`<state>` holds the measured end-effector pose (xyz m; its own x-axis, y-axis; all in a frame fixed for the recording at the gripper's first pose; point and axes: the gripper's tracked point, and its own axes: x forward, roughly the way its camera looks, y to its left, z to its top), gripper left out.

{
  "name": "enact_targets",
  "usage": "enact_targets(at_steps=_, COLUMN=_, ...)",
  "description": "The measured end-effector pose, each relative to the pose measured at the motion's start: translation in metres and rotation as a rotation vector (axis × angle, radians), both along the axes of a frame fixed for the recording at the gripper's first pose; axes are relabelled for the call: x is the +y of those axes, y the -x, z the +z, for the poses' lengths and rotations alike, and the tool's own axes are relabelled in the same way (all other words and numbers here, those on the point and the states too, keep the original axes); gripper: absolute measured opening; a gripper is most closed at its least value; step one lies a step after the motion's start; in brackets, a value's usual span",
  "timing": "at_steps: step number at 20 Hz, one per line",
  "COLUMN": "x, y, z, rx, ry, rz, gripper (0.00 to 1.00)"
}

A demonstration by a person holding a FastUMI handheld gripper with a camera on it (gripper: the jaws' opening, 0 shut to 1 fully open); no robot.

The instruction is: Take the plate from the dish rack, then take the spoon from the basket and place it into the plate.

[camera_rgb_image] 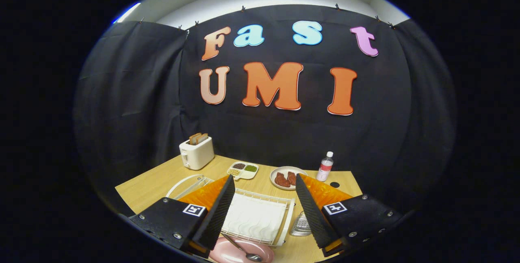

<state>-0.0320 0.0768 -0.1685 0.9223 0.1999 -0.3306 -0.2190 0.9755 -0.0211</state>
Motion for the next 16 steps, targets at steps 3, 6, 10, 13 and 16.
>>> enact_targets(at_steps=3, x=-0.002, y=-0.004, z=0.018, rx=-0.041, ry=-0.004, rz=-0.009, gripper=0.9)
enact_targets(at_steps=6, x=-0.006, y=-0.008, z=0.037, rx=-0.086, ry=-0.008, rz=-0.02, gripper=0.9)
enact_targets(at_steps=10, x=-0.012, y=-0.011, z=0.062, rx=-0.15, ry=0.003, rz=-0.038, gripper=0.9)
enact_targets(at_steps=13, x=-0.015, y=-0.011, z=0.074, rx=-0.18, ry=0.008, rz=-0.045, gripper=0.9)
enact_targets(at_steps=16, x=-0.02, y=-0.012, z=0.085, rx=-0.209, ry=0.018, rz=-0.056, gripper=0.91)
